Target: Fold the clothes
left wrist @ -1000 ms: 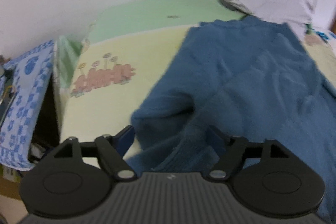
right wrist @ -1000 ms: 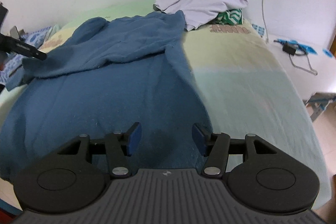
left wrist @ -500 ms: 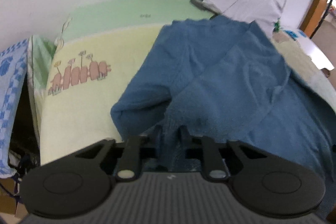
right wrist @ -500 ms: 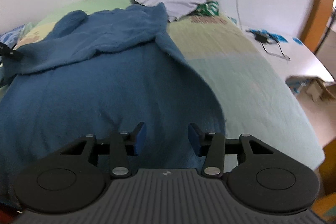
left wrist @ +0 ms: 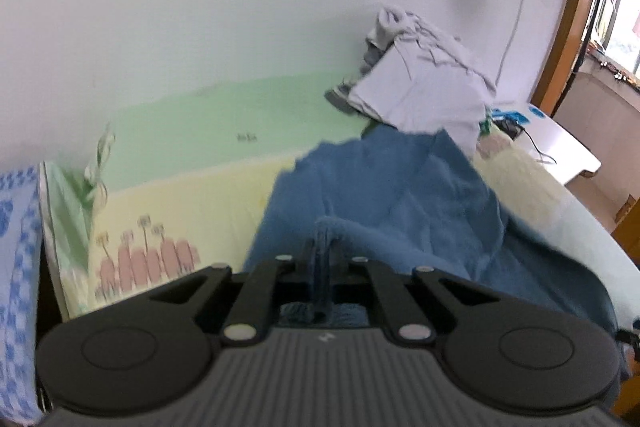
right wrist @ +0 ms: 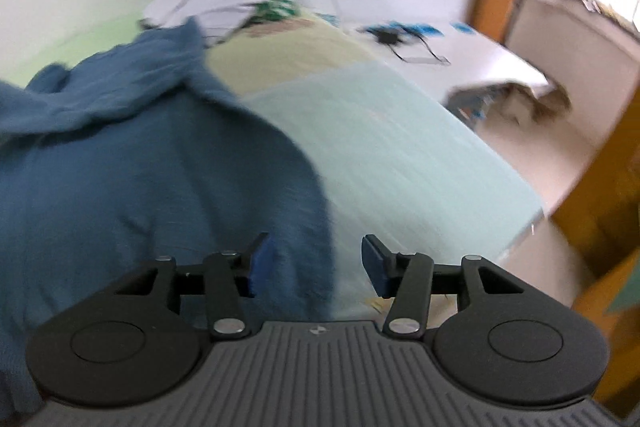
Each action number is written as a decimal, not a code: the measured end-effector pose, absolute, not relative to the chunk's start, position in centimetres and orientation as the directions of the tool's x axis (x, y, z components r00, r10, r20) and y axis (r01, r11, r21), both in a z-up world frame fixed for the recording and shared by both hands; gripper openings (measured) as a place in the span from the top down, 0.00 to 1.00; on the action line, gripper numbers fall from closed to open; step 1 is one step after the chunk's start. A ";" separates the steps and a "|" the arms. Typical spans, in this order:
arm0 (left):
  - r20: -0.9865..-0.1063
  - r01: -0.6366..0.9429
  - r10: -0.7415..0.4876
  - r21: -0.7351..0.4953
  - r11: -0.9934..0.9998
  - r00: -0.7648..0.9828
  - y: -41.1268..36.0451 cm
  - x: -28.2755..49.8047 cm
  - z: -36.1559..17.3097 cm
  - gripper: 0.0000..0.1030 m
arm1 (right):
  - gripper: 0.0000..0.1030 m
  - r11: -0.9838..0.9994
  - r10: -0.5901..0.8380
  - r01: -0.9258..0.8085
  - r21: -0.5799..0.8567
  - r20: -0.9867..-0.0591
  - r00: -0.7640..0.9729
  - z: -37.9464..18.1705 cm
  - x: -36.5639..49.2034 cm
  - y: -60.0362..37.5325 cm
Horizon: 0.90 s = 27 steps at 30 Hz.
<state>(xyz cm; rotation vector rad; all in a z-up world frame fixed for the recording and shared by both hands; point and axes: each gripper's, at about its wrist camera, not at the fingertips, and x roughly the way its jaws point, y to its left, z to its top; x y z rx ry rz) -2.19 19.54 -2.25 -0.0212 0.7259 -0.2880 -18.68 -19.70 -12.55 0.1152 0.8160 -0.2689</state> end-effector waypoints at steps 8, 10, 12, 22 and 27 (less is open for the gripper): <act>-0.662 0.254 -0.269 -0.122 0.959 0.699 19.4 2.8 0.3 0.99 | 0.48 0.943 -0.151 0.320 0.095 -0.734 0.662 -14.3 -17.5 -22.2; -0.672 0.254 -0.267 -0.121 0.960 0.691 19.2 4.0 0.7 0.99 | 0.46 0.921 -0.069 0.325 0.218 -0.727 0.683 -14.4 -17.0 -23.5; -0.679 0.255 -0.268 -0.122 0.959 0.684 19.1 5.1 1.1 0.99 | 0.46 0.904 0.004 0.299 0.304 -0.708 0.707 -14.3 -16.3 -24.3; -0.703 0.258 -0.225 -0.061 0.964 0.675 18.4 7.2 1.1 0.99 | 0.63 0.888 0.235 0.164 0.429 -0.731 0.641 -13.9 -14.7 -24.7; -0.713 0.236 -0.207 -0.060 0.970 0.670 19.0 7.9 0.5 0.99 | 0.66 0.913 0.253 0.106 0.393 -0.752 0.609 -13.5 -16.3 -24.4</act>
